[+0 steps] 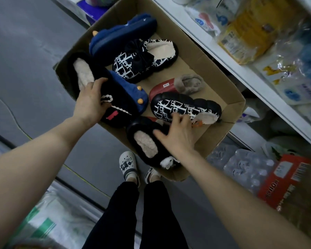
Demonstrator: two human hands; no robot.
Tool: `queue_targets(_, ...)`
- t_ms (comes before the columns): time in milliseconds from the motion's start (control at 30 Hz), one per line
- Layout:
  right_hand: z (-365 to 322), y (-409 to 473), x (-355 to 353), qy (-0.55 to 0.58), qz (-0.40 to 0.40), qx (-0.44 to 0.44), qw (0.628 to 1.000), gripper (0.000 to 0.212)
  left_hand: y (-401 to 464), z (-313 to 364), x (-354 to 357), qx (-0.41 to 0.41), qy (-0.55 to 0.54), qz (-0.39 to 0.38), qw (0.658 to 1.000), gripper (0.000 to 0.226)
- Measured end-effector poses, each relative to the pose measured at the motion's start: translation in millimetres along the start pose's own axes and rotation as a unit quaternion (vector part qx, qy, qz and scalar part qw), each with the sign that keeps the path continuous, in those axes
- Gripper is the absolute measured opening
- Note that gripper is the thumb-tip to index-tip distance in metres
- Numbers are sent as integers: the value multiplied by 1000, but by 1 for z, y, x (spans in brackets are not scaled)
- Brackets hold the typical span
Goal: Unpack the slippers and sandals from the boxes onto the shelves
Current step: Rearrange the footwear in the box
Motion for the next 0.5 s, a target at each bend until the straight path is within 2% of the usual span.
queue_targets(67,-7,-10,23,-88,-40,-39,995,93,-1,5,-1,14,8,-1,1000,73)
queue_targets(133,-2,-12,35,-126,-61,-46,989,87,-2,13,-3,35,7,-4,999,70)
queue_targets(300,7,-2,14,-101,-40,-32,994,47,-15,40,4,94,10,-47,994,60)
queue_targets(367,13,0,-10,-80,-26,-11,996,44,-26,55,6,136,-2,-51,989,59)
queue_targets(500,34,-6,-73,-43,27,26,998,35,-38,94,5,224,-18,-91,970,75)
Point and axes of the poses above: each hand's wrist, its own y-axis towards the middle knuckle, its own x-axis out of the palm, z = x × y, the point moved 10 cm from there along y, towards the middle knuckle, and after that the axes turned 9 degrees about x, right-handed, at the moved point
